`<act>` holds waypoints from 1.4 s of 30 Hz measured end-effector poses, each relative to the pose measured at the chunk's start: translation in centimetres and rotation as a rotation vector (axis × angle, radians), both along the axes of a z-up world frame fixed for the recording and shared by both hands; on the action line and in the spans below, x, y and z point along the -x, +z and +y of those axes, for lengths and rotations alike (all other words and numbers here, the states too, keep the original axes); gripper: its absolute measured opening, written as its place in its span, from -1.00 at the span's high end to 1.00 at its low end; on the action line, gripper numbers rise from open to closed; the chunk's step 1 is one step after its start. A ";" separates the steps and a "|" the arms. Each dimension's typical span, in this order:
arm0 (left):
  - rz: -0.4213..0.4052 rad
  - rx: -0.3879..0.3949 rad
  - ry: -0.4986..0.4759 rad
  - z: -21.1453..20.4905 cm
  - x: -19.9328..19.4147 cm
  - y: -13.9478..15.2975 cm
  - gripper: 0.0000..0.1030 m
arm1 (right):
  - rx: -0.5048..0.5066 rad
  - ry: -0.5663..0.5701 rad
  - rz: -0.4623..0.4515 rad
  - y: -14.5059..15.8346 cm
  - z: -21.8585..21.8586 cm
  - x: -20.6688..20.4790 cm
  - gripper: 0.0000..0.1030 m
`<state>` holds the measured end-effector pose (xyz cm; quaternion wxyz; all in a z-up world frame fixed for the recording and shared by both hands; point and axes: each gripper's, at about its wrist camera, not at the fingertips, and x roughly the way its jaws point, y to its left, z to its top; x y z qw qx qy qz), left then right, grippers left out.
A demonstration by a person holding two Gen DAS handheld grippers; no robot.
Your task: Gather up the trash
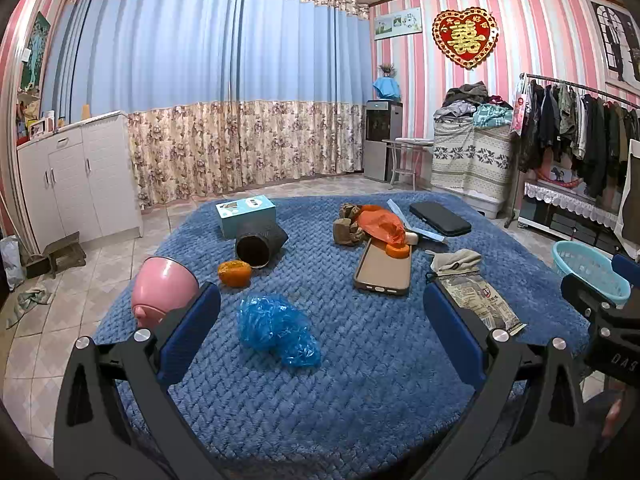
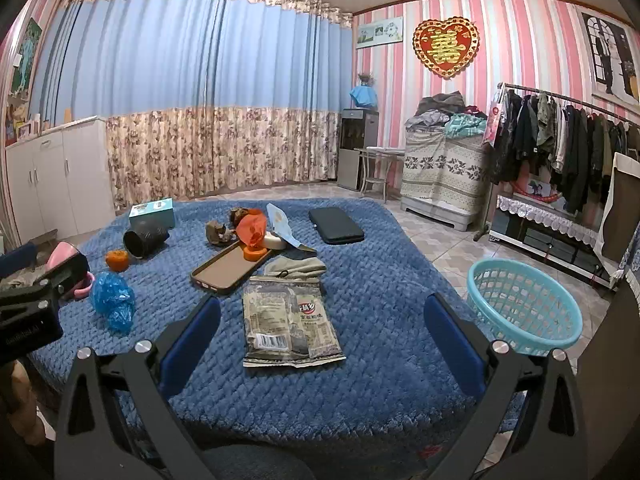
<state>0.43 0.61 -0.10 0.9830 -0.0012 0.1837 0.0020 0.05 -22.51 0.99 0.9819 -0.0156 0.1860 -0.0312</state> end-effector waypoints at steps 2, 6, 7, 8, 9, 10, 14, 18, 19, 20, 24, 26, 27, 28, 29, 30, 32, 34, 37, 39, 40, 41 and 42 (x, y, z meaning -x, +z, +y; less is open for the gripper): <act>-0.002 0.000 0.002 0.0 0.0 0.0 -0.91 | 0.000 0.000 0.001 0.1 0.0 0.0 -0.92; -0.003 -0.002 0.001 0.0 -0.1 -0.1 -0.91 | 0.000 0.001 -0.002 0.0 0.0 0.0 -0.92; -0.002 -0.002 0.001 0.0 -0.1 -0.1 -0.91 | 0.000 0.000 -0.002 0.0 0.0 0.0 -0.92; -0.002 -0.002 0.001 0.0 -0.1 0.0 -0.91 | 0.000 0.000 -0.002 0.0 -0.1 0.0 -0.92; -0.003 -0.001 0.000 0.1 -0.2 -0.1 -0.91 | 0.001 0.000 -0.004 0.0 -0.1 0.0 -0.92; -0.003 -0.002 0.001 0.0 -0.1 0.0 -0.91 | 0.001 0.000 -0.004 0.1 -0.1 0.0 -0.92; -0.003 -0.002 0.001 0.1 -0.1 0.0 -0.91 | 0.001 0.000 -0.003 0.0 0.0 0.0 -0.92; -0.001 -0.003 -0.001 0.1 -0.1 0.0 -0.91 | 0.001 0.000 -0.005 -0.1 0.0 0.0 -0.92; -0.003 -0.002 0.000 0.0 0.0 0.0 -0.91 | 0.001 0.000 -0.004 -0.1 0.0 0.0 -0.92; -0.004 -0.003 0.001 -0.1 0.0 0.0 -0.91 | 0.000 -0.001 -0.004 0.0 -0.1 0.0 -0.92; -0.002 -0.002 0.002 0.0 -0.1 0.0 -0.91 | 0.001 -0.001 -0.003 -0.1 0.1 0.0 -0.92; -0.005 -0.003 0.003 -0.1 0.0 0.0 -0.91 | 0.002 -0.002 -0.001 -0.1 0.1 0.0 -0.92; -0.005 -0.002 0.003 -0.1 0.0 0.0 -0.91 | 0.002 -0.002 -0.002 -0.2 0.1 -0.1 -0.92; -0.005 -0.002 0.002 0.0 0.0 0.0 -0.91 | 0.001 -0.001 -0.003 -0.2 0.0 -0.1 -0.92; -0.006 -0.003 0.002 -0.1 0.0 -0.1 -0.91 | 0.000 -0.001 -0.001 -0.2 0.0 -0.1 -0.92; -0.006 -0.004 0.002 0.0 0.0 -0.1 -0.91 | 0.000 -0.001 -0.001 -0.2 0.0 -0.1 -0.92; -0.005 -0.004 0.001 0.2 -0.1 -0.2 -0.91 | 0.000 -0.002 0.000 -0.2 0.0 -0.1 -0.92; -0.007 -0.003 0.002 0.1 0.0 -0.2 -0.91 | -0.001 -0.001 0.000 -0.2 0.0 -0.1 -0.92; -0.006 -0.004 0.004 0.2 0.0 -0.2 -0.91 | 0.000 -0.001 -0.001 -0.2 0.1 -0.1 -0.92; -0.006 -0.003 0.003 0.2 -0.1 -0.2 -0.91 | 0.000 -0.001 -0.001 -0.2 0.1 -0.1 -0.92; -0.007 -0.004 0.003 0.1 0.0 -0.2 -0.91 | 0.000 -0.001 0.000 -0.2 0.1 -0.1 -0.92; -0.006 -0.005 0.002 0.2 -0.1 -0.2 -0.91 | 0.000 -0.001 0.000 -0.2 0.0 -0.1 -0.92; -0.006 -0.004 0.001 0.2 -0.1 -0.2 -0.91 | 0.000 -0.001 -0.001 -0.2 0.1 -0.1 -0.92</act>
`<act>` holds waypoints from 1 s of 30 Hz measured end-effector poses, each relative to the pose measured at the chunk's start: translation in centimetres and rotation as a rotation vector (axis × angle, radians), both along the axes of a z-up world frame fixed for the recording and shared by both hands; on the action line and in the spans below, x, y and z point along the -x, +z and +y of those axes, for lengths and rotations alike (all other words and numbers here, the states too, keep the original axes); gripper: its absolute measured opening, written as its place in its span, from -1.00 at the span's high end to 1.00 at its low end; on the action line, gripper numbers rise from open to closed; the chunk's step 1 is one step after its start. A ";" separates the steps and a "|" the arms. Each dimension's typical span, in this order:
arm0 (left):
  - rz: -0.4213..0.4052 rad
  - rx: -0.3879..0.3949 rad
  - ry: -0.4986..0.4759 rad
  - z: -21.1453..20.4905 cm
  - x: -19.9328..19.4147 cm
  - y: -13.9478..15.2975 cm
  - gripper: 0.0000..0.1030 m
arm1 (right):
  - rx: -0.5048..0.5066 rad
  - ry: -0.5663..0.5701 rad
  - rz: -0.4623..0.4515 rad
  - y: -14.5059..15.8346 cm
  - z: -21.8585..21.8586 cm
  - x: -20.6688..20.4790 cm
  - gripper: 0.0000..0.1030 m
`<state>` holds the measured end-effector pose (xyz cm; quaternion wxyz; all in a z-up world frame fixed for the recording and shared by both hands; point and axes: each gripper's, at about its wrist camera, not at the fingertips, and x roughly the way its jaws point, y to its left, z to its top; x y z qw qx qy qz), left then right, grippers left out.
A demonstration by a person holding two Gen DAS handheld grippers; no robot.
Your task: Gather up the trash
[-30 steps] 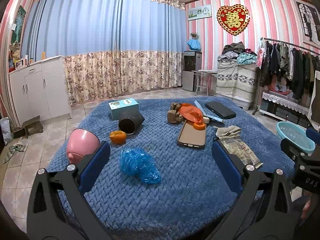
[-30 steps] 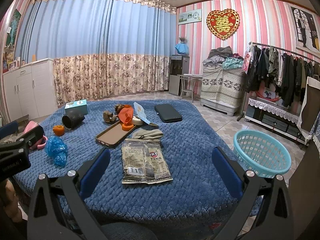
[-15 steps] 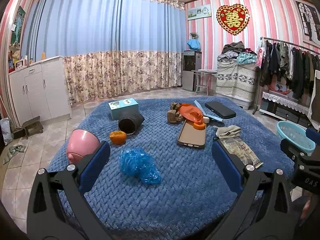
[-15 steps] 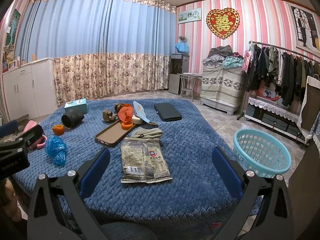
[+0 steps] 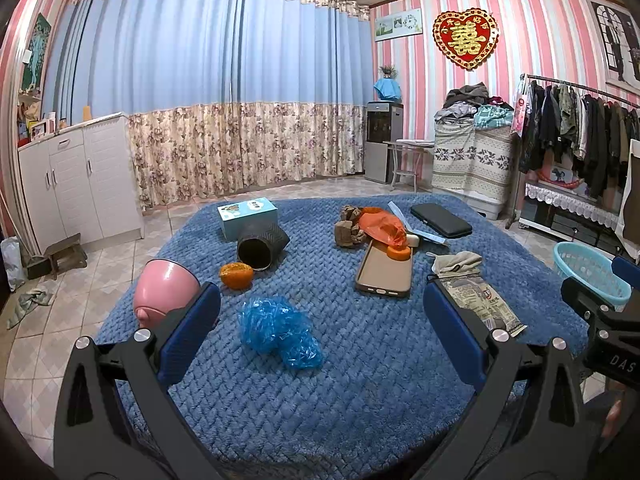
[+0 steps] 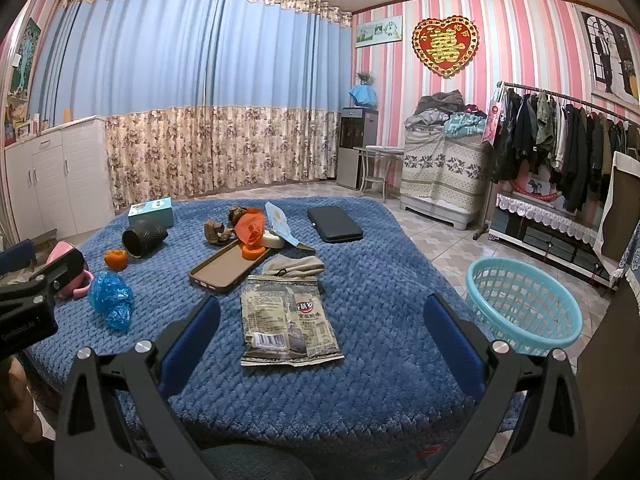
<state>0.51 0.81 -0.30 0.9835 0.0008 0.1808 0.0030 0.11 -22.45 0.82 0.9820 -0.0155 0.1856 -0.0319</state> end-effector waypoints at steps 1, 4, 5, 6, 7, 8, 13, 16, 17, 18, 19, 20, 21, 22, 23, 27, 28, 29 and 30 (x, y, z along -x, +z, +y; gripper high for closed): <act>-0.001 0.000 0.001 -0.1 0.1 0.0 -0.91 | 0.000 0.000 0.000 0.0 0.0 0.0 -0.92; -0.001 0.000 0.002 -0.1 0.1 0.0 -0.91 | -0.001 0.000 0.000 0.0 0.0 0.0 -0.92; -0.001 0.000 0.002 -0.1 0.1 0.0 -0.91 | -0.001 0.000 0.000 0.0 0.0 0.0 -0.92; -0.001 0.000 0.001 0.0 0.0 0.0 -0.91 | -0.001 0.000 0.001 0.0 0.0 0.0 -0.92; -0.001 0.000 0.001 -0.1 0.0 0.0 -0.91 | -0.001 0.001 0.001 0.0 0.0 0.0 -0.92; -0.001 -0.001 0.001 -0.1 0.1 0.0 -0.91 | -0.001 0.001 0.002 0.0 0.0 0.0 -0.92; -0.004 -0.002 0.001 0.0 0.3 0.2 -0.91 | -0.001 0.001 -0.001 0.0 0.0 0.0 -0.92; -0.013 -0.009 0.001 0.4 0.2 0.4 -0.91 | -0.001 0.000 -0.001 0.0 0.0 0.0 -0.92; -0.016 -0.012 0.002 0.4 0.2 0.9 -0.91 | 0.001 -0.001 -0.003 -0.1 0.1 0.0 -0.92; -0.020 -0.013 0.002 0.4 0.2 1.0 -0.91 | 0.004 -0.002 -0.005 -0.2 0.2 -0.1 -0.92; -0.025 -0.015 0.002 0.5 0.3 1.1 -0.91 | 0.007 -0.002 -0.007 -0.2 0.3 -0.1 -0.92; -0.031 -0.017 0.001 0.5 0.3 1.2 -0.91 | 0.010 -0.002 -0.009 -0.2 0.4 -0.1 -0.92; -0.037 -0.020 0.001 0.6 0.3 1.3 -0.91 | 0.010 -0.001 -0.010 -0.3 0.4 -0.1 -0.92; -0.041 -0.022 0.000 0.6 0.4 1.4 -0.91 | 0.007 0.001 -0.011 -0.2 0.4 -0.1 -0.92; -0.046 -0.026 -0.001 0.1 0.8 1.5 -0.91 | 0.005 0.001 -0.011 -0.2 0.4 -0.1 -0.92; -0.053 -0.036 -0.014 -0.1 0.9 1.5 -0.91 | -0.006 0.003 -0.008 0.0 0.2 0.0 -0.92; -0.052 -0.040 -0.016 -0.1 0.9 1.5 -0.91 | -0.010 0.004 -0.007 0.0 0.2 -0.1 -0.92; -0.051 -0.044 -0.018 -0.3 1.0 1.5 -0.91 | -0.014 0.003 -0.008 0.1 0.0 0.0 -0.92; -0.050 -0.047 -0.019 -0.3 1.0 1.5 -0.91 | -0.017 0.002 -0.009 0.1 -0.1 0.0 -0.92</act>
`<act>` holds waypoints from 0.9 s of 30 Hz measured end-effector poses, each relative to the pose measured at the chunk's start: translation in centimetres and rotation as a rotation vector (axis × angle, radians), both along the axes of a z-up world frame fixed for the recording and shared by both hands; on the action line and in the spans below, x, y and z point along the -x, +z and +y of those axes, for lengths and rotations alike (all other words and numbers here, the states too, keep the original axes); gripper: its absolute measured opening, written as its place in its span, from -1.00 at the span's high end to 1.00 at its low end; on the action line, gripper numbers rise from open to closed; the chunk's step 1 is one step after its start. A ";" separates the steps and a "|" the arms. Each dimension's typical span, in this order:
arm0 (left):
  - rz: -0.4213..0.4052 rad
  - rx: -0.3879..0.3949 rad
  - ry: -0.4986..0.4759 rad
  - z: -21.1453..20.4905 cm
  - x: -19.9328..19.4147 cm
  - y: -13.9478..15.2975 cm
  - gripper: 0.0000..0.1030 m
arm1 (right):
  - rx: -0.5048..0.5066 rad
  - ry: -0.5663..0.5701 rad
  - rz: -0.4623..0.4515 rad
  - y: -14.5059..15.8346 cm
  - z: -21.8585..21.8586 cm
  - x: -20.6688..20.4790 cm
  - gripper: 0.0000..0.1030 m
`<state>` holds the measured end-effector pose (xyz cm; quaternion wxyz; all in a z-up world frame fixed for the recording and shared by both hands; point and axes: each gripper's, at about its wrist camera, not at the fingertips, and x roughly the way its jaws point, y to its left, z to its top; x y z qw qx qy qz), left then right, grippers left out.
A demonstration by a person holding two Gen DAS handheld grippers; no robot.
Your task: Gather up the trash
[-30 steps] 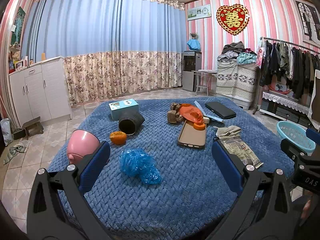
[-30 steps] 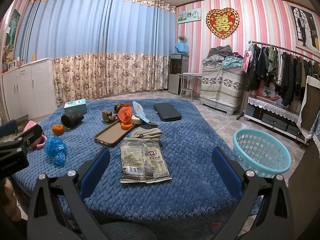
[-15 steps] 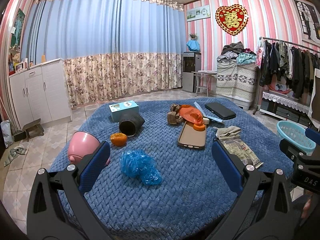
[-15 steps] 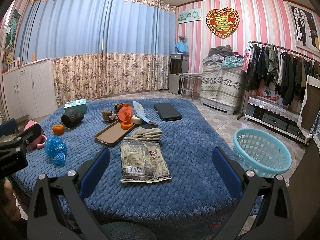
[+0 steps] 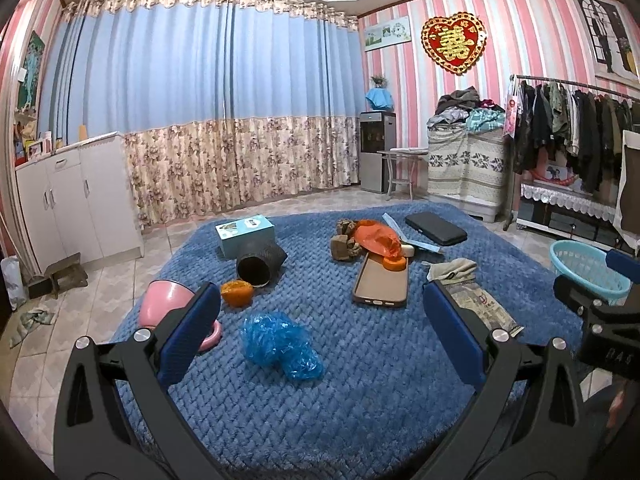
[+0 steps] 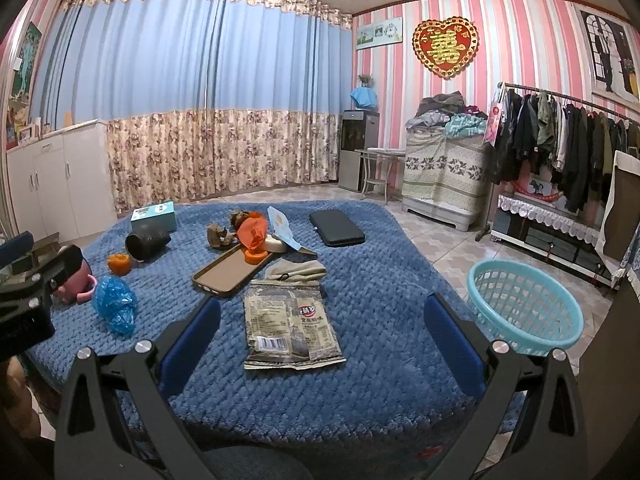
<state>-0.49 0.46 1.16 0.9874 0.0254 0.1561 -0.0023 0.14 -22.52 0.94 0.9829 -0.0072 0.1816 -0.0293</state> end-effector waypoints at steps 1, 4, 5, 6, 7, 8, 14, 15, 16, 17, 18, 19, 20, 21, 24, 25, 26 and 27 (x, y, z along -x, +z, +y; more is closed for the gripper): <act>0.001 0.000 -0.002 0.0 0.0 0.0 -0.91 | -0.002 0.000 0.002 0.0 -0.1 -0.1 -0.92; 0.009 0.001 -0.008 -0.2 -0.2 -0.1 -0.91 | -0.003 -0.001 0.003 0.0 -0.2 -0.1 -0.92; 0.011 0.000 -0.009 -0.2 -0.3 -0.1 -0.91 | 0.000 -0.002 0.002 0.0 -0.2 -0.1 -0.92; 0.011 -0.001 -0.009 -0.2 -0.3 -0.2 -0.91 | 0.005 -0.004 0.001 0.1 -0.2 -0.2 -0.92; 0.009 -0.002 -0.007 -0.3 -0.3 -0.2 -0.91 | 0.009 -0.006 0.001 0.1 -0.3 -0.3 -0.92; 0.008 -0.004 -0.005 -0.2 -0.4 -0.2 -0.91 | 0.009 -0.006 0.004 0.1 -0.3 -0.4 -0.92; 0.041 0.023 0.005 0.4 -1.5 -0.8 -0.91 | 0.004 -0.020 0.013 -0.3 -0.8 -0.6 -0.92; 0.046 0.027 0.006 0.5 -1.7 -0.9 -0.91 | 0.001 -0.022 0.013 -0.3 -0.9 -0.6 -0.92; 0.050 0.029 0.008 0.6 -1.9 -1.1 -0.91 | -0.002 -0.024 0.015 -0.3 -1.0 -0.7 -0.92; 0.055 0.030 0.011 0.6 -2.0 -1.2 -0.91 | -0.005 -0.024 0.017 -0.4 -1.1 -0.8 -0.92; 0.061 0.031 0.016 0.7 -2.2 -1.4 -0.91 | -0.007 -0.024 0.019 -0.5 -1.2 -0.8 -0.92; 0.064 0.032 0.018 0.8 -2.3 -1.5 -0.91 | -0.007 -0.023 0.021 -0.6 -1.2 -0.9 -0.92; 0.067 0.033 0.019 0.8 -2.4 -1.6 -0.91 | -0.007 -0.022 0.023 -0.6 -1.2 -1.0 -0.92; 0.071 0.034 0.023 0.9 -2.6 -1.8 -0.91 | -0.008 -0.021 0.024 -0.7 -1.2 -1.0 -0.92; 0.085 0.037 0.030 1.1 -3.1 -2.1 -0.91 | -0.012 -0.019 0.030 -0.8 -1.2 -1.3 -0.92; 0.087 0.039 0.031 1.2 -3.1 -2.1 -0.91 | -0.014 -0.018 0.032 -0.8 -1.3 -1.3 -0.92; 0.091 0.039 0.032 1.3 -3.2 -2.3 -0.91 | -0.015 -0.018 0.035 -0.9 -1.3 -1.4 -0.92; 0.092 0.039 0.034 1.4 -3.3 -2.3 -0.91 | -0.015 -0.019 0.039 -1.0 -1.3 -1.6 -0.93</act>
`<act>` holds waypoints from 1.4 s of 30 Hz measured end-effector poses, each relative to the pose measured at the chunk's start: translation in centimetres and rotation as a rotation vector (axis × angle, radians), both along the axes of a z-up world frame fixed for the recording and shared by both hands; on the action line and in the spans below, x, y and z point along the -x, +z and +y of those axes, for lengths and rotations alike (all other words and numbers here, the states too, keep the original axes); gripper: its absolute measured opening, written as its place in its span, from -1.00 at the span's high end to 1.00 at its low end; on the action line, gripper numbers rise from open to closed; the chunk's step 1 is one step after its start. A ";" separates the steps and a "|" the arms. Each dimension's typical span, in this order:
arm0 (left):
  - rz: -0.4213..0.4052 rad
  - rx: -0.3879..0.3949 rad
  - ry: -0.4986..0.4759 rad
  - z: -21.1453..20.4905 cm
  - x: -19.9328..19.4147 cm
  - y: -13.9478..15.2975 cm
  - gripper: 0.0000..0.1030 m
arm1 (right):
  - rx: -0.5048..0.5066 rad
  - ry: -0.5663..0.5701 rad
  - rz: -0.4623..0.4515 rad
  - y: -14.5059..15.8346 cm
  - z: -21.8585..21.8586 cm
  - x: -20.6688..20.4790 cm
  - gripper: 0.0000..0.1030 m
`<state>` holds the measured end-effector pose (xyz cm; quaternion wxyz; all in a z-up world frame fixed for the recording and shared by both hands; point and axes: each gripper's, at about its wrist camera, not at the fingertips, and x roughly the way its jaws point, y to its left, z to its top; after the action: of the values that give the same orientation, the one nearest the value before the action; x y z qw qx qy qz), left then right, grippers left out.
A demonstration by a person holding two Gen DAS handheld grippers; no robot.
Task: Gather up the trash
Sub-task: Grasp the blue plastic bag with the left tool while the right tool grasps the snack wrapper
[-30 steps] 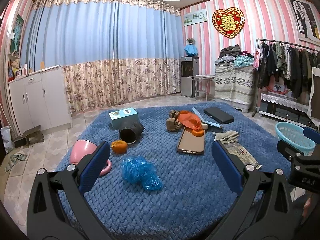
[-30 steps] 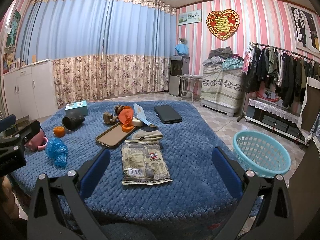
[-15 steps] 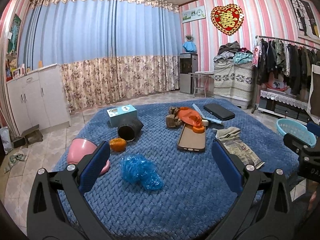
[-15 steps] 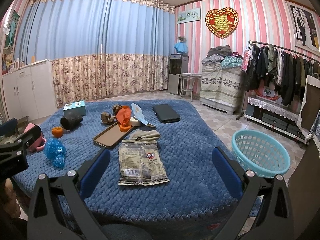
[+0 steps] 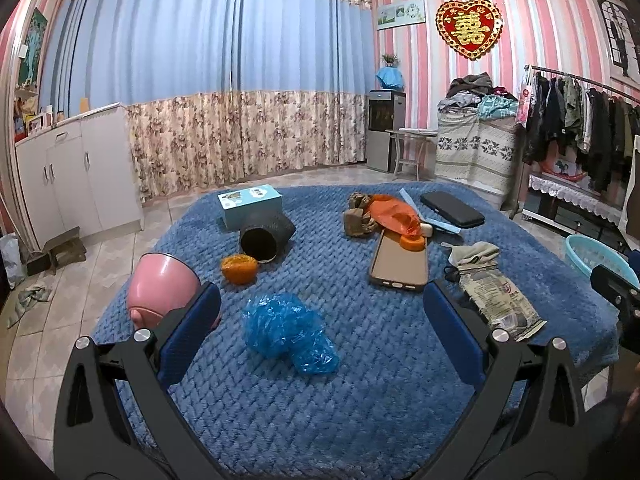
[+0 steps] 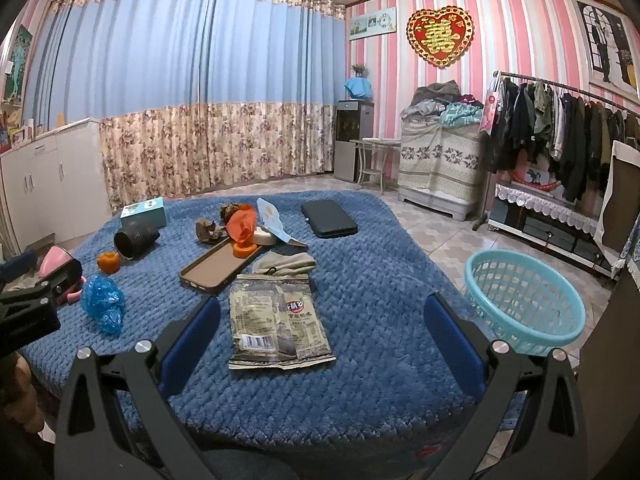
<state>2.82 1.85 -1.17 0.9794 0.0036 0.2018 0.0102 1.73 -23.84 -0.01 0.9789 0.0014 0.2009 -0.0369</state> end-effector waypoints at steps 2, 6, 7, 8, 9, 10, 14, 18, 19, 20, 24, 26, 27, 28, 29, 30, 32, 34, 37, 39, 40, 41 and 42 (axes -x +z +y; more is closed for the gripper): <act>0.003 0.003 0.007 0.3 -0.2 -0.2 -0.91 | -0.001 -0.004 0.007 -0.2 -0.1 -0.2 -0.92; 0.025 0.004 0.025 1.2 -1.1 -1.3 -0.91 | 0.004 -0.021 0.023 -0.7 -0.3 -0.9 -0.93; 0.042 0.000 0.032 1.4 -1.5 -1.6 -0.91 | 0.007 -0.026 0.025 -0.7 -0.4 -1.1 -0.92; 0.059 0.002 0.037 1.7 -1.9 -2.0 -0.91 | 0.011 -0.033 0.024 -0.8 -0.6 -1.3 -0.92; 0.068 0.005 0.040 1.9 -2.3 -2.2 -0.91 | 0.013 -0.040 0.022 -0.8 -0.7 -1.4 -0.92; 0.077 0.005 0.047 2.2 -2.6 -2.5 -0.91 | 0.014 -0.047 0.023 -0.9 -0.9 -1.5 -0.92; 0.124 0.013 0.070 3.1 -4.1 -3.7 -0.91 | -0.001 -0.076 0.044 -1.5 -1.8 -2.6 -0.92; 0.183 0.047 0.061 3.9 -6.0 -5.1 -0.91 | -0.045 -0.065 0.067 -2.0 -2.9 -4.3 -0.92; 0.190 0.049 0.061 4.1 -6.4 -5.3 -0.91 | -0.056 -0.056 0.080 -2.2 -3.0 -4.8 -0.92; 0.192 0.043 0.075 4.1 -6.8 -5.6 -0.91 | -0.062 -0.038 0.102 -2.4 -3.0 -5.5 -0.92; 0.192 0.036 0.072 3.9 -8.1 -6.3 -0.91 | -0.055 0.000 0.166 -3.8 -2.4 -7.5 -0.92; 0.208 0.034 0.063 3.7 -8.6 -6.7 -0.91 | -0.051 0.016 0.181 -4.3 -2.1 -8.4 -0.92; 0.223 0.019 0.067 3.5 -9.0 -7.2 -0.89 | -0.037 0.017 0.198 -4.6 -1.9 -8.9 -0.92; 0.242 0.007 0.068 3.3 -9.4 -7.6 -0.88 | -0.028 0.018 0.209 -4.8 -1.8 -9.3 -0.92; 0.256 0.003 0.068 3.2 -9.6 -7.9 -0.79 | -0.022 0.025 0.224 -5.1 -1.8 -10.0 -0.92; 0.265 0.002 0.065 3.2 -9.9 -8.1 -0.69 | -0.022 0.026 0.233 -5.4 -1.9 -10.4 -0.92; 0.282 0.000 0.052 3.1 -10.2 -8.5 -0.51 | -0.023 0.029 0.271 -6.1 -2.0 -11.3 -0.92; 0.299 0.006 0.034 3.1 -10.4 -8.8 -0.33 | -0.030 0.037 0.312 -7.1 -2.1 -11.8 -0.90; 0.298 0.008 0.011 2.8 -10.4 -9.0 -0.16 | -0.055 0.065 0.346 -8.0 -2.0 -12.3 -0.53; 0.294 0.000 0.009 2.6 -10.3 -9.0 -0.08 | -0.067 0.089 0.368 -8.6 -1.7 -12.5 -0.20; 0.293 -0.002 0.007 2.4 -10.3 -9.0 -0.07 | -0.065 0.094 0.368 -8.7 -1.5 -12.5 -0.14; 0.291 -0.005 0.007 2.4 -10.2 -9.0 -0.05 | -0.058 0.100 0.366 -8.8 -1.4 -12.3 -0.11; 0.288 -0.011 0.009 2.4 -10.1 -9.1 -0.05 | -0.055 0.117 0.363 -8.8 -1.0 -12.2 0.01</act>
<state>12.96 4.20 -10.23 0.9401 0.0096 0.3404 0.0151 13.95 -24.88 -8.77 0.9266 0.0098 0.3750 0.0260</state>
